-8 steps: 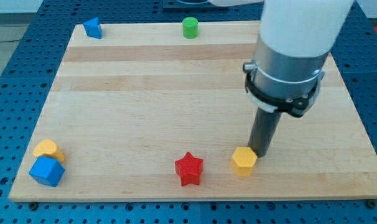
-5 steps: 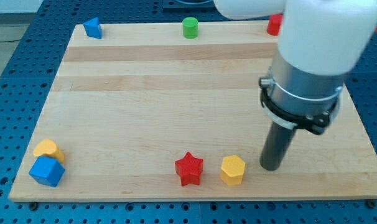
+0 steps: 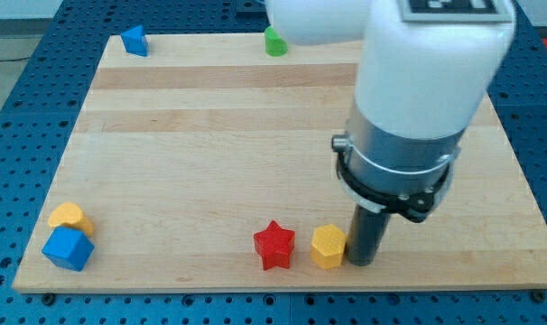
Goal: Push the yellow hexagon right beside the red star
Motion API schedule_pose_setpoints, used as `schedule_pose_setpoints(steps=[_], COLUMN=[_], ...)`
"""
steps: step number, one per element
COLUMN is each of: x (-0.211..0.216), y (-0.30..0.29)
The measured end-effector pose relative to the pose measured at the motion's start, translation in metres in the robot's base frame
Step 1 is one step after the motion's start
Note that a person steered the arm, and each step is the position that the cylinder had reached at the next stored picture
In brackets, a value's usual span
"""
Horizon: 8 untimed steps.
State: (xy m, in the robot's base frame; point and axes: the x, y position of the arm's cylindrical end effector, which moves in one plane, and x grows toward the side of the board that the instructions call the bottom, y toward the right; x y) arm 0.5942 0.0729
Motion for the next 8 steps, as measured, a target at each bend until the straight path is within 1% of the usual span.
schedule_pose_setpoints(steps=[1,3,5,6,7,8], x=[0.000,-0.008,-0.116,-0.175,-0.211,-0.214], y=[-0.010,-0.002,0.133,0.176,0.173,0.126])
